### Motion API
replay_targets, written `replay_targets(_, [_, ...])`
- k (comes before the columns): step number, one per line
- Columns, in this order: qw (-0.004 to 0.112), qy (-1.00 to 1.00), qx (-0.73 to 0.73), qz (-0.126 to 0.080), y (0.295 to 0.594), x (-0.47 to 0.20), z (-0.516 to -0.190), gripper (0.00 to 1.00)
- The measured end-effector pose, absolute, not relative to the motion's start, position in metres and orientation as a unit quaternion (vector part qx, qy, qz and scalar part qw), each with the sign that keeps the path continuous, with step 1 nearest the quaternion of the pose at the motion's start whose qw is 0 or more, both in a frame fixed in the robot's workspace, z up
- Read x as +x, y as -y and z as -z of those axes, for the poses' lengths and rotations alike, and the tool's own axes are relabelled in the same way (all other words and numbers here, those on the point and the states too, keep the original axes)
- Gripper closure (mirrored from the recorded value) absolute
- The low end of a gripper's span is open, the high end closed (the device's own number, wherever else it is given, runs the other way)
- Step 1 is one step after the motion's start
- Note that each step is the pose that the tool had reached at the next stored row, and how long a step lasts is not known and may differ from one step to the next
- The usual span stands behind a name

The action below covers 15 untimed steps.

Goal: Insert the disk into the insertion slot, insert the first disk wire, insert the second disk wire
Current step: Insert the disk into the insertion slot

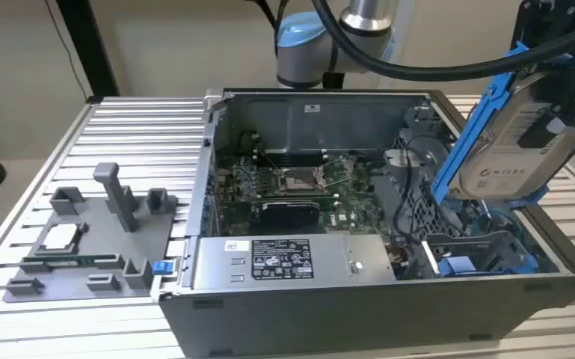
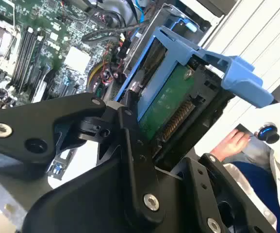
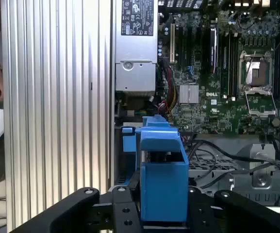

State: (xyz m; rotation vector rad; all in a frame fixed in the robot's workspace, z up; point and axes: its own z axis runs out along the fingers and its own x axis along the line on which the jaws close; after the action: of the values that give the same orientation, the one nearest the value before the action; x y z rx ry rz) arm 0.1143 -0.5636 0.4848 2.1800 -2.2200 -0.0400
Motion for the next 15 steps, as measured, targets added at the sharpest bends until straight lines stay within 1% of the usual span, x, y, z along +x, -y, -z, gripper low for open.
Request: replay_targets(15, [0.013, 0.713, 0.701, 0.011, 0.5636, 0.1143, -0.4791, 1.0])
